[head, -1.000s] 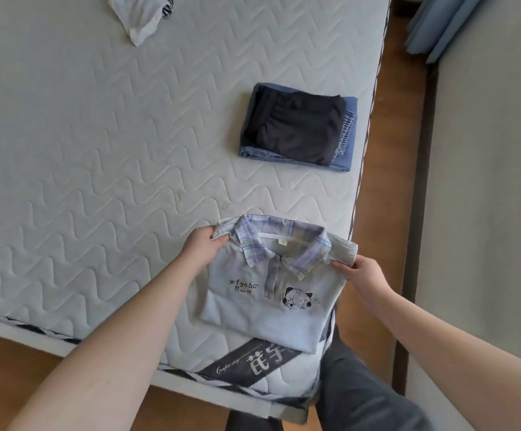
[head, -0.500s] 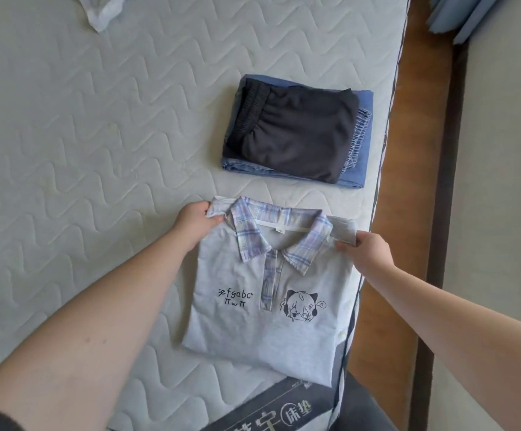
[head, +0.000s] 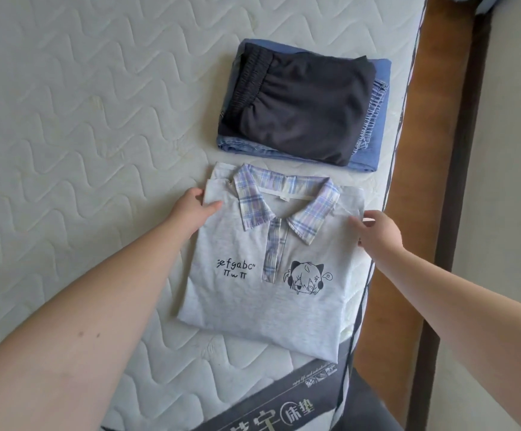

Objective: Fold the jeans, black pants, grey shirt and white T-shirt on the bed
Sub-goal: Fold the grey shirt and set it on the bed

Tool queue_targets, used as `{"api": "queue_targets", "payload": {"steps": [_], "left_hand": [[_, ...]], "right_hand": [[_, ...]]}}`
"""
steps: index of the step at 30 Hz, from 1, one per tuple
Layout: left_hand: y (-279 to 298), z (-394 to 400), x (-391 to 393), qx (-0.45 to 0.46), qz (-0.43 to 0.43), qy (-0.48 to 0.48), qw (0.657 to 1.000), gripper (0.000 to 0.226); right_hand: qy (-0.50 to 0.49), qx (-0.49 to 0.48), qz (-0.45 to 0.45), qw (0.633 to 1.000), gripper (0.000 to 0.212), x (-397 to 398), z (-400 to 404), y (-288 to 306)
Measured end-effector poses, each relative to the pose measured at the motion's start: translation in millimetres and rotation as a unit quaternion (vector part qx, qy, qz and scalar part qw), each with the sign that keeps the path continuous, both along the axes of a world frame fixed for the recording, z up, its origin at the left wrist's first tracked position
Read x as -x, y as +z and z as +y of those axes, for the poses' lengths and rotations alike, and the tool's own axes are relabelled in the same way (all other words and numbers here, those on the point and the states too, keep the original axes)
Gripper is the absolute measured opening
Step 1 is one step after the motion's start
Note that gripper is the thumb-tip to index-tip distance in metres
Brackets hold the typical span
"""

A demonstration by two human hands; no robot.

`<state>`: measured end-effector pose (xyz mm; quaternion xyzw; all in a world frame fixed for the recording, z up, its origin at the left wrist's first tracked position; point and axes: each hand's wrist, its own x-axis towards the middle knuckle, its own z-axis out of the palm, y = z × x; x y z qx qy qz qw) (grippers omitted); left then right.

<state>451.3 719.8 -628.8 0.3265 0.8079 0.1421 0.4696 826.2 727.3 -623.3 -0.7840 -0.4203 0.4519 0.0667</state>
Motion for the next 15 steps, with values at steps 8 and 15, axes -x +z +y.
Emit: {"api": "queue_targets", "payload": {"steps": [8,15], "left_hand": [[2.7,-107.3,3.1,0.063,-0.047,-0.019,0.997,0.037],[6.8,-177.1,10.2,0.096,-0.091,-0.053,0.99,0.061]], "right_hand": [[0.043,0.095,-0.022,0.994,0.047,22.4,-105.3,4.0],[0.044,0.117,-0.01,0.992,0.038,38.1,-186.8,6.5]]}}
